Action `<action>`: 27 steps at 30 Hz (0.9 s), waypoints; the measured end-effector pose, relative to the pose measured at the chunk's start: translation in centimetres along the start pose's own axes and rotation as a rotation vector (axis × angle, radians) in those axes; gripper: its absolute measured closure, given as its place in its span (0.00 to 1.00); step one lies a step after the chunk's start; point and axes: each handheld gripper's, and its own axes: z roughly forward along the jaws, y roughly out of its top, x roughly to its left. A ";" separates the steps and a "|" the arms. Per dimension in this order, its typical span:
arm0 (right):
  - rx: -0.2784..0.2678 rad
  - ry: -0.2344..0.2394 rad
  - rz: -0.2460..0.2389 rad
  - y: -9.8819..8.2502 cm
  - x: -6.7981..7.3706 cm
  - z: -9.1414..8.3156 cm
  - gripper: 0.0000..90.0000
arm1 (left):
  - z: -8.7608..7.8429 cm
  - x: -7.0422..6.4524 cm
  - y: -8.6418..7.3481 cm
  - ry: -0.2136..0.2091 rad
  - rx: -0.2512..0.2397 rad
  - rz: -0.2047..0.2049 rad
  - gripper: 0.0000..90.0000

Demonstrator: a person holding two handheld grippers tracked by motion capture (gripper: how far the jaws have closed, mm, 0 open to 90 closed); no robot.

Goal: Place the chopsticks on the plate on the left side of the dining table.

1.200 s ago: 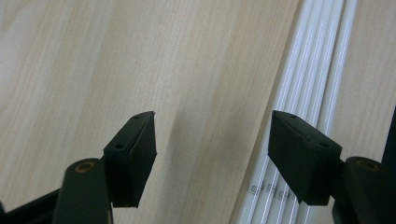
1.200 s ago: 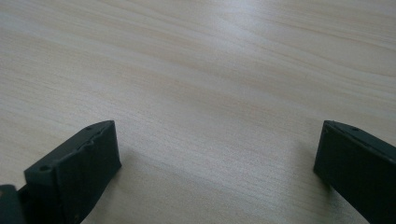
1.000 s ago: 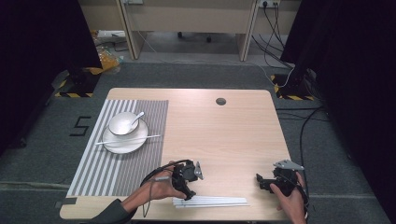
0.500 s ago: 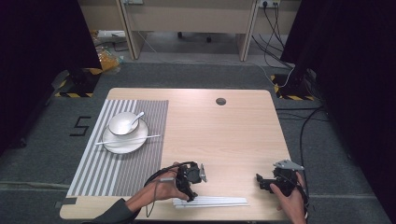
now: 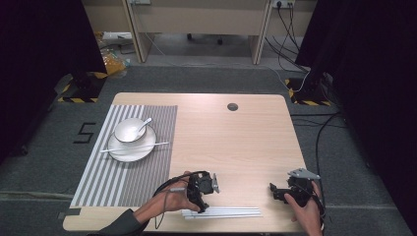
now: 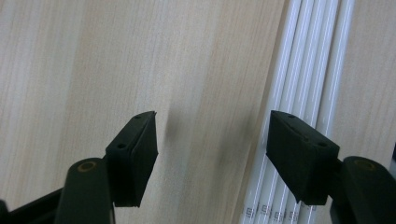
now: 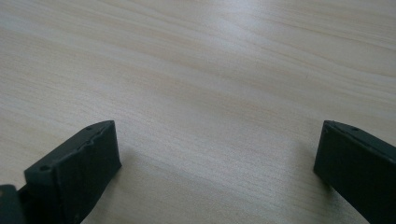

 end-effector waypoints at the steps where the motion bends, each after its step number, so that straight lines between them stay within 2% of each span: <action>1: 0.000 0.000 0.000 0.0 0.0 0.0 0.00 | 0.1 0.0 0.0 -0.006 0.009 0.000 0.36; 11: 0.000 0.000 0.000 0.0 0.0 0.0 0.00 | 0.5 0.4 0.1 0.004 0.031 0.012 0.40; 15: -0.001 0.000 0.000 0.0 0.0 0.0 0.00 | 0.5 0.7 0.0 -0.015 0.033 0.032 0.50; 18: 0.000 0.000 0.000 0.0 0.0 0.0 0.00 | 0.4 0.7 -0.1 -0.016 0.029 0.058 0.61; 20: 0.000 0.000 0.000 0.0 0.0 0.0 0.00 | 0.4 0.6 -0.2 -0.033 0.031 0.075 0.67; 27: 0.000 0.000 0.000 0.0 0.0 0.0 0.00 | 0.4 0.5 -0.2 -0.062 0.030 0.081 0.82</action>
